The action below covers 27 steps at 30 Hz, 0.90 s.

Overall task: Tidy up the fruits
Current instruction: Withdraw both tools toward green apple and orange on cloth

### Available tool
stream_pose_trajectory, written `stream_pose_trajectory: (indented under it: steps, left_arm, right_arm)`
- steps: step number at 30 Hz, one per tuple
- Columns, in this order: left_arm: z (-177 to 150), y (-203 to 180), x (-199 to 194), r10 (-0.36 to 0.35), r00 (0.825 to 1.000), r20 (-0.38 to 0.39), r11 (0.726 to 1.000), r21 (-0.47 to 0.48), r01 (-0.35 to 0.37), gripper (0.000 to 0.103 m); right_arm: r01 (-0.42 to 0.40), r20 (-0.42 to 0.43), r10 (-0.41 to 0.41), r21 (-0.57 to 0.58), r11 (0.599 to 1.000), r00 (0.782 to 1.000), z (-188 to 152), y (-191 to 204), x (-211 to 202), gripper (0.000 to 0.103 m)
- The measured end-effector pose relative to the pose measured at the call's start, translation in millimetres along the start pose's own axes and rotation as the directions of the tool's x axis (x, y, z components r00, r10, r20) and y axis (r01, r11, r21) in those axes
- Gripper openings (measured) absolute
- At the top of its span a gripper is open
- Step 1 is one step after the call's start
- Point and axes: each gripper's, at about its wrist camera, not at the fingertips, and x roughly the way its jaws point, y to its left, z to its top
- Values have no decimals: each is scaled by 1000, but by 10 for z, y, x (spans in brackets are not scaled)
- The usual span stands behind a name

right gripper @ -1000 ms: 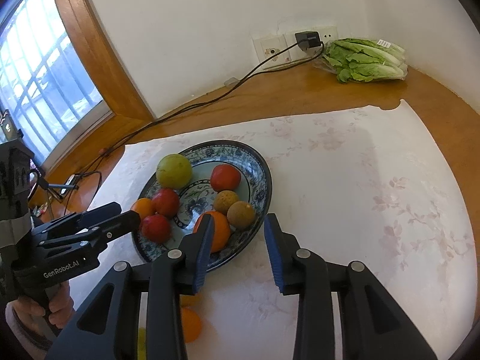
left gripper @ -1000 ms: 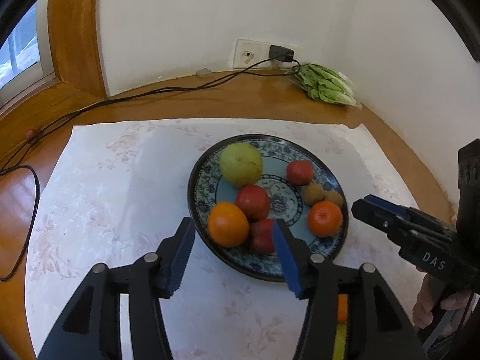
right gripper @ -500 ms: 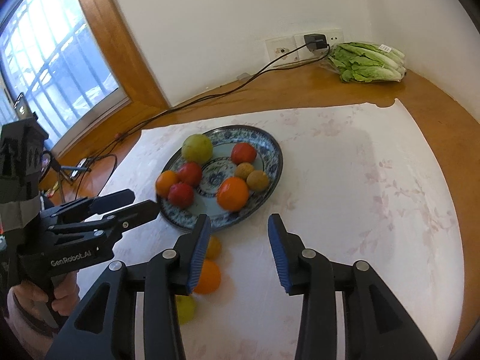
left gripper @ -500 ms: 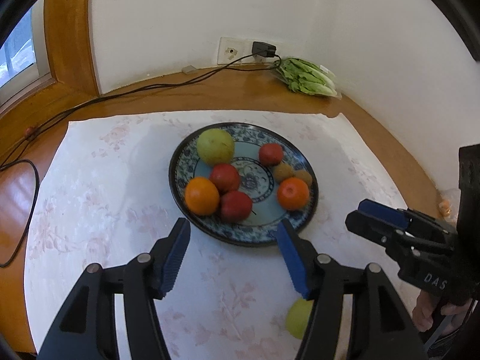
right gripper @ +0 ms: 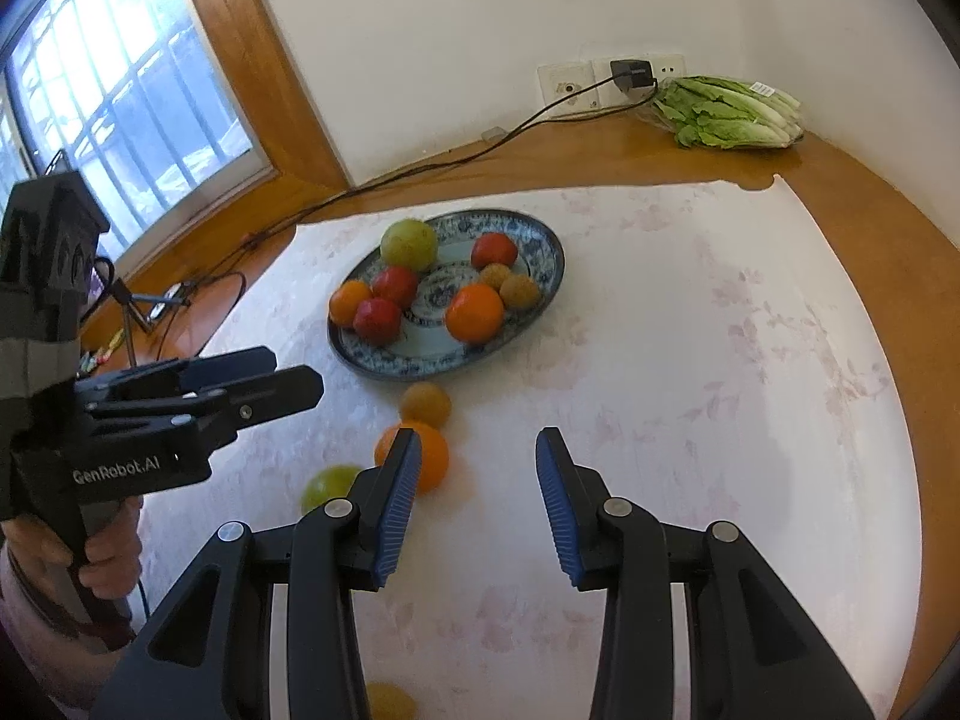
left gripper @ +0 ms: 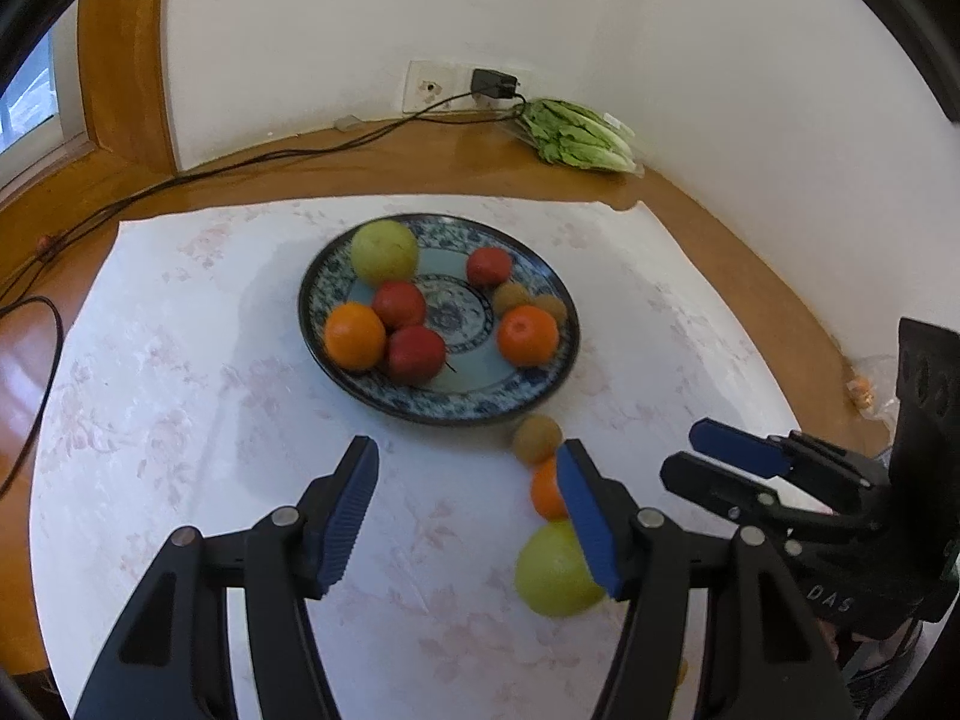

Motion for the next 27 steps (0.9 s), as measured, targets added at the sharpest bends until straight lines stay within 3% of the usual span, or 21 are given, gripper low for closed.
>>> stream_pose_trajectory:
  steps: [27]
  left_arm:
    - [-384,-317,130,-60,993,-100,997,46,64,65]
  right_arm:
    - [3,-24,-2,47,999,1000,-335,-128,-102,41]
